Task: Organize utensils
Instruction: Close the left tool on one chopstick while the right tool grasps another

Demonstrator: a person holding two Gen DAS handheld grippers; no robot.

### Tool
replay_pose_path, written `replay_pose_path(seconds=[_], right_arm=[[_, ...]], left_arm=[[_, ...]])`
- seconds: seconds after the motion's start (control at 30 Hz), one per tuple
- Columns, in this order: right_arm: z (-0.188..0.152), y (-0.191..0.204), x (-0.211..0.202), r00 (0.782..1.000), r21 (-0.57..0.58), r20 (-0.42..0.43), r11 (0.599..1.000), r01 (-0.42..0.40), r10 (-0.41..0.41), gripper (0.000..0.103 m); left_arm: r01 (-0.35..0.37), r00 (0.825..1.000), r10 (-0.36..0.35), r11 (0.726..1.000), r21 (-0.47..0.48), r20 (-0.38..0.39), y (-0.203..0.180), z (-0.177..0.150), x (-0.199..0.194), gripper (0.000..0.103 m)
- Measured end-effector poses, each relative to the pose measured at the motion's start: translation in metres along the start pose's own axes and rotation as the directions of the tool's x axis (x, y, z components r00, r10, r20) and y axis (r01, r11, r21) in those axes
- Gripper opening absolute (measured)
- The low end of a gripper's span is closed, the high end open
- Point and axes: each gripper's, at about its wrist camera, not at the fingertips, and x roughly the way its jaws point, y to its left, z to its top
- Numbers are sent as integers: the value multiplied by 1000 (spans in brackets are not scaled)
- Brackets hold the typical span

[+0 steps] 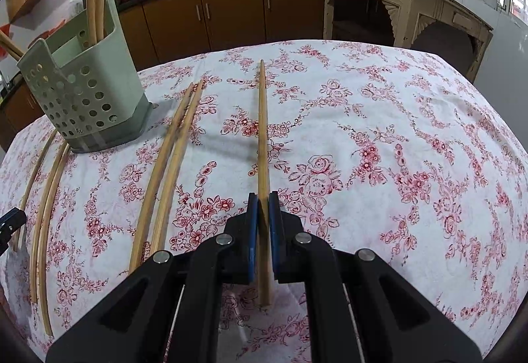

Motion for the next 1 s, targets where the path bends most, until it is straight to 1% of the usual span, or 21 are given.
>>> replay_pose_path(seconds=[0.57,0.7,1.0], right_arm=[[-1,0,-2,1000,-3,0,1000,4,-4,8],[-2,-2,-2,1000,6,0,1000,-7,7,8],[-4,-1,-3,1000,13,0,1000,-16,16,8]], left_arm=[[-6,1000,6,1000,0,1,0,-1,0,28],[-27,1000,27,1000,9,0,-1,-4,-2,28],[-45,999,45,999,17,-1,-3,-7,-5,26]])
